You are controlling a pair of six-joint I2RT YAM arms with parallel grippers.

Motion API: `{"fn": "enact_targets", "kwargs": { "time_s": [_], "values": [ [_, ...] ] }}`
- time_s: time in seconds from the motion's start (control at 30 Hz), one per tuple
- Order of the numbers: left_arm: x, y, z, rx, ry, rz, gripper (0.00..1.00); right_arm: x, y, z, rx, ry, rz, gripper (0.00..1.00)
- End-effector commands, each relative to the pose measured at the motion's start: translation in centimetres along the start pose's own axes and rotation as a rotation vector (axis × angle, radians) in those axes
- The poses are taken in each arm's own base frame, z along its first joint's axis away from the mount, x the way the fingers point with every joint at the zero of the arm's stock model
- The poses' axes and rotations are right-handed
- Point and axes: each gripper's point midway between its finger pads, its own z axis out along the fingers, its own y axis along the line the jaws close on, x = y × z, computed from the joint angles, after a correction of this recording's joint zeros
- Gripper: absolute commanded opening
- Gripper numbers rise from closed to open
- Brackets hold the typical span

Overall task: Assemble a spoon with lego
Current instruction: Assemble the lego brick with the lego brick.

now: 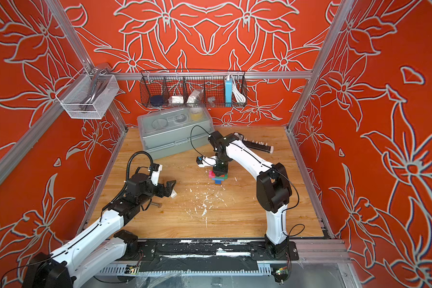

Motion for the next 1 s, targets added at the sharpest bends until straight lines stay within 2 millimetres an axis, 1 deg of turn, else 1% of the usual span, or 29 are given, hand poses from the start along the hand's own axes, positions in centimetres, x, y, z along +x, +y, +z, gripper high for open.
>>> {"fn": "enact_targets", "kwargs": {
  "time_s": [0.0, 0.1, 0.2, 0.27, 0.37, 0.43, 0.5, 0.67, 0.97],
  "values": [
    [-1.5, -0.1, -0.3, -0.007, -0.034, 0.020, 0.98, 3.7, 2.7, 6.3, -0.174, 0.191, 0.030, 0.00],
    [-1.5, -0.1, -0.4, -0.007, -0.033, 0.021, 0.98, 3.8, 3.0, 6.7, -0.190, 0.198, 0.027, 0.00],
    [-1.6, -0.1, -0.4, -0.006, -0.036, 0.022, 0.98, 3.5, 3.0, 6.4, -0.188, 0.180, 0.029, 0.00],
    [-1.5, -0.1, -0.4, -0.006, -0.034, 0.020, 0.98, 3.5, 2.9, 5.9, -0.173, 0.180, 0.026, 0.00],
    [-1.5, -0.1, -0.3, -0.005, -0.032, 0.021, 0.98, 2.8, 2.3, 4.6, -0.136, 0.153, 0.027, 0.00],
    [-1.5, -0.2, -0.3, -0.003, -0.031, 0.020, 0.98, 2.4, 2.0, 3.7, -0.115, 0.135, 0.029, 0.08],
    [-1.6, -0.1, -0.3, -0.005, -0.034, 0.020, 0.98, 2.2, 1.8, 3.1, -0.096, 0.126, 0.028, 0.13],
    [-1.5, -0.1, -0.3, -0.007, -0.032, 0.021, 0.98, 1.6, 1.1, 2.0, -0.055, 0.107, 0.029, 0.34],
    [-1.6, -0.1, -0.4, -0.011, -0.029, 0.020, 0.98, 1.1, 0.4, 1.0, -0.017, 0.093, 0.028, 0.52]
  ]
}}
